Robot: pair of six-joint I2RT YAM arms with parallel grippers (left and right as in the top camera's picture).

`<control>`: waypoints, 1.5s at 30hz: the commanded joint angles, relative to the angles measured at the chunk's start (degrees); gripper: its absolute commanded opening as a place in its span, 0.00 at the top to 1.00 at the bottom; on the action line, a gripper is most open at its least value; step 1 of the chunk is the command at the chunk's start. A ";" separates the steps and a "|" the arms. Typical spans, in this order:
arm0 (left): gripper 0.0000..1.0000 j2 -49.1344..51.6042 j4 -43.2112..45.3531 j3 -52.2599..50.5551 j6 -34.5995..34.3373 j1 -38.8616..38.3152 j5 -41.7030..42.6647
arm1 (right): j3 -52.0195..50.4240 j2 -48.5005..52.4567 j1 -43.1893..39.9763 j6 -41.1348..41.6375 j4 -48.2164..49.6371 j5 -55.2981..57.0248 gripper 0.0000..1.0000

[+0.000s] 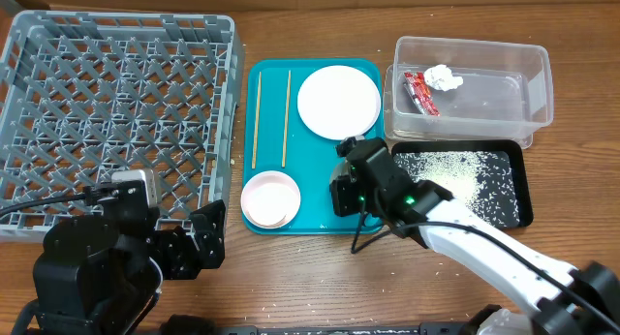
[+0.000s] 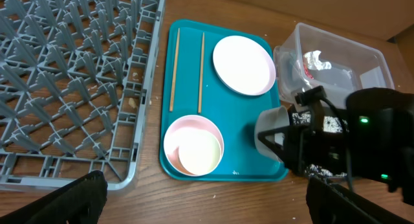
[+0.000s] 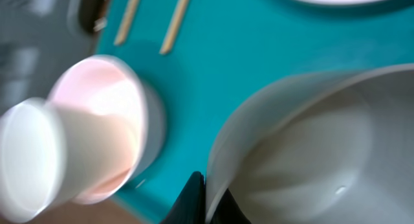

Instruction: Sort waste into correct bins and load items into the dishwasher

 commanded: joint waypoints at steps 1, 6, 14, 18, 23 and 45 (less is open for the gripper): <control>0.00 -0.17 0.04 0.63 1.31 0.26 0.46 | 0.55 4.42 0.31 -0.35 3.08 7.72 0.94; 0.00 0.09 -0.83 0.15 1.36 0.26 2.91 | 8.94 0.50 -0.33 -4.44 -8.33 3.82 0.33; 0.12 4.61 -1.44 -10.91 0.50 0.24 7.69 | 28.50 -11.45 -11.91 3.61 -30.69 3.98 0.25; 0.20 10.21 2.62 -16.98 -0.61 -0.02 10.99 | 30.95 -15.47 -24.68 5.92 -37.16 -0.39 0.21; 0.30 24.74 11.91 -17.46 0.24 -11.96 3.87 | 30.91 -14.73 -31.82 5.88 -43.10 -5.88 0.05; 0.96 49.29 21.09 -18.84 -10.32 -23.02 -9.99 | 30.91 -14.43 -31.76 5.88 -46.29 -5.90 0.04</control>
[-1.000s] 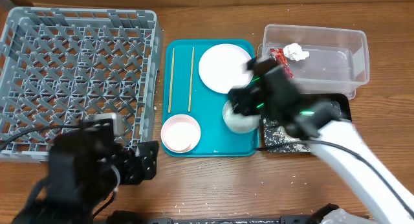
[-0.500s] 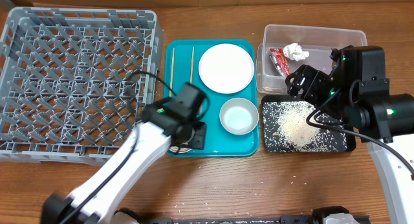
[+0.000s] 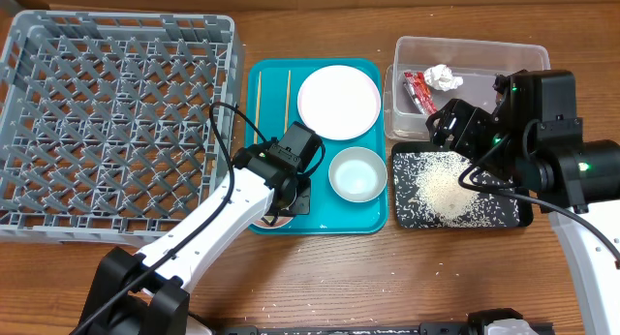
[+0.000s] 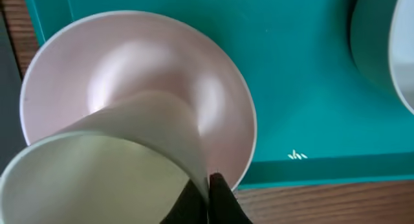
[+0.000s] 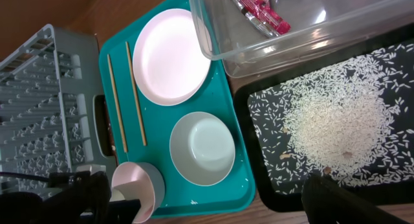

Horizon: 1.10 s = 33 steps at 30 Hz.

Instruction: Sort waste into correct bins and load items into the dishwasher

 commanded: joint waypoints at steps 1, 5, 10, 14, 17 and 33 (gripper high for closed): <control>0.96 0.52 -1.79 -0.61 -0.57 -0.02 -1.88 | 0.61 -0.02 -0.11 0.04 -0.39 -0.09 0.04; 0.96 -1.36 -7.63 4.94 -0.55 0.37 -1.81 | 0.61 -0.02 -0.11 0.02 -0.39 -0.09 0.04; 0.96 -3.37 -11.02 10.47 0.31 0.31 -1.64 | 0.61 -0.02 -0.11 0.04 -0.39 -0.09 0.04; 0.95 -2.91 -10.84 8.76 0.31 0.26 -4.04 | 0.61 -0.02 -0.11 0.04 -0.66 -0.09 0.04; 0.88 -2.40 -7.96 4.50 -0.17 0.24 -3.19 | 0.61 -0.02 -0.11 0.04 -0.87 -0.09 0.04; 0.43 -12.24 -18.86 11.50 2.86 24.92 1.62 | -1.99 1.03 14.38 -21.18 0.04 -20.41 0.24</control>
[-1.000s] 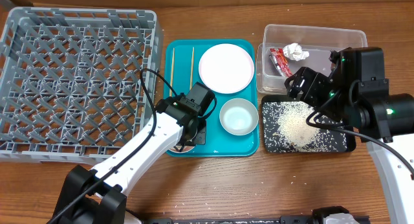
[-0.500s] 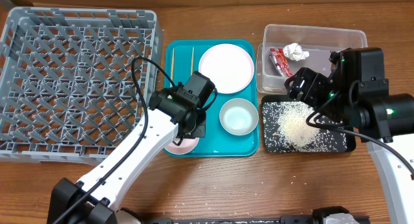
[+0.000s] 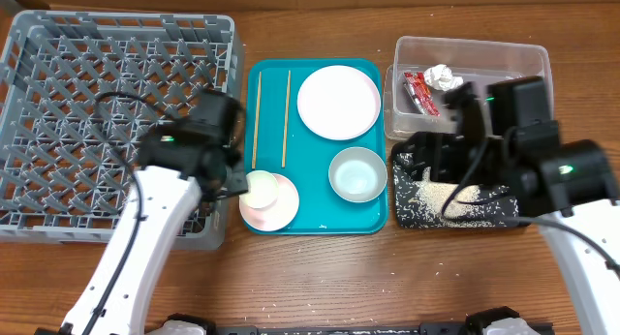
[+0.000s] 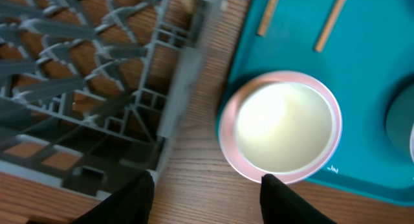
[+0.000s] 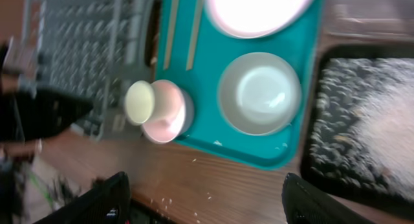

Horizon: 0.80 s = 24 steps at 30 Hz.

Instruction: Sort waste into correct bins and load items into the dishwasher

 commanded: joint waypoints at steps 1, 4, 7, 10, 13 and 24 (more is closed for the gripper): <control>0.42 -1.86 0.00 0.98 3.54 9.84 8.07 | -2.36 2.32 12.98 -2.91 6.91 -3.76 0.24; 0.65 -2.14 -0.39 0.98 12.61 16.09 21.09 | -2.58 8.50 22.71 2.38 14.03 4.96 0.28; 0.67 -5.40 -1.90 1.03 17.00 19.28 24.26 | -2.58 17.07 29.18 2.40 21.00 10.27 0.40; 0.57 -14.62 -3.23 1.25 17.66 24.00 22.88 | -2.58 26.58 31.89 8.26 25.83 16.06 0.41; 0.39 -24.50 -3.82 1.25 17.86 25.90 22.84 | -2.58 33.27 32.20 9.84 29.18 12.96 0.41; 0.29 -31.91 -10.69 1.16 20.44 25.86 20.13 | -1.29 35.52 33.00 7.89 31.98 10.27 0.45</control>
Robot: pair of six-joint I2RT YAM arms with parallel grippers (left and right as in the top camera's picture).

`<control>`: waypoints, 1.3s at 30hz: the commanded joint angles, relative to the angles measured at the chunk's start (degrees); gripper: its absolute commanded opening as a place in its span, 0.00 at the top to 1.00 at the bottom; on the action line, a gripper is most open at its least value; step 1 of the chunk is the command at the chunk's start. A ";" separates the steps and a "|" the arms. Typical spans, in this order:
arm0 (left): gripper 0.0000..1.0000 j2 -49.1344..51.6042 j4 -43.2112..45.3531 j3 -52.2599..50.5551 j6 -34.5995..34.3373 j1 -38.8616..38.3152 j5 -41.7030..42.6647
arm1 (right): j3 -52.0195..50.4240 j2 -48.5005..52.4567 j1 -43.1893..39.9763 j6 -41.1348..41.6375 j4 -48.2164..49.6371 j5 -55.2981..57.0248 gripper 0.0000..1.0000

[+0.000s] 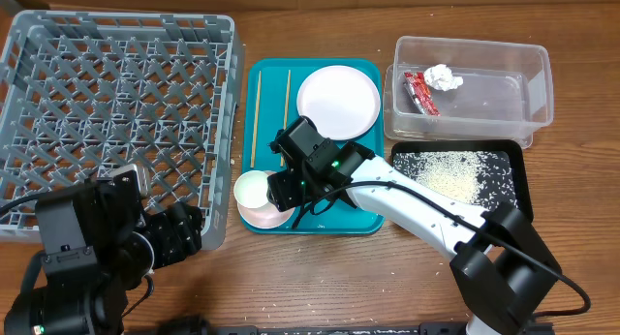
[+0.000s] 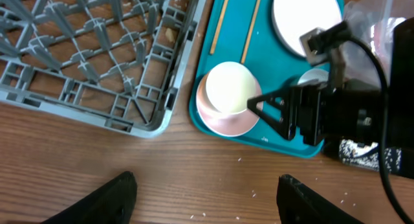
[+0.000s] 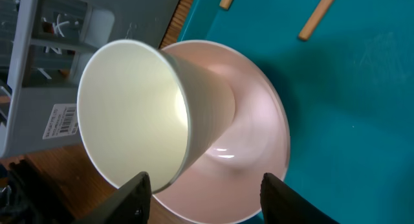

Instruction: Sort waste into correct bins and load items into the dishwasher

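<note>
A white cup (image 3: 136, 114) lies tilted in a pink bowl (image 3: 246, 153) at the front left corner of the teal tray (image 1: 271, 83). My right gripper (image 3: 210, 198) stands open just over the bowl, one finger on each side, holding nothing. In the overhead view the right gripper (image 1: 279, 195) is beside the cup (image 1: 252, 188). A white plate (image 1: 337, 103) and two chopsticks (image 1: 286, 112) lie further back on the tray. The grey-green bowl is mostly hidden under the right arm. My left gripper (image 2: 213, 198) hangs open over bare wood at the front left.
A grey dish rack (image 1: 116, 112) fills the left side. A clear bin (image 1: 470, 74) with a red wrapper and crumpled paper stands at the back right. In front of it is a black tray (image 1: 465, 180) with scattered rice.
My left arm has pulled back from the rack's edge to the table's front left. My right arm has come from over the black tray to the pink bowl, open around it.
First my right gripper held the grey-green bowl over the tray while the left arm rested. Then that bowl stood on the tray and my left gripper pinched the cup's rim. Later the left gripper was open above the cup. Now the right gripper is at the cup and bowl.
</note>
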 commanded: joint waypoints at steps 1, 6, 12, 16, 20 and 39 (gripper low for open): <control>0.29 -0.02 -0.15 0.52 2.40 0.15 -1.16 | 1.57 0.66 0.33 -1.42 -0.07 -0.72 0.46; 0.29 -0.02 -0.09 0.52 2.38 0.15 -1.16 | 3.56 0.37 0.46 -1.40 0.04 3.02 0.45; 0.29 0.22 -0.04 0.52 2.36 0.15 -1.11 | 3.52 4.28 1.95 -1.18 1.25 7.50 0.48; 0.28 0.24 -0.48 0.52 2.38 0.15 -1.14 | 3.61 5.51 2.40 -1.22 0.61 7.52 0.79; 0.26 0.28 -0.52 0.52 2.38 0.15 -1.14 | 3.69 0.42 2.38 -1.22 -0.22 7.50 0.96; 0.00 21.64 10.67 0.42 23.82 -3.54 73.02 | 3.69 -26.08 -22.67 -24.28 -8.02 -56.85 0.96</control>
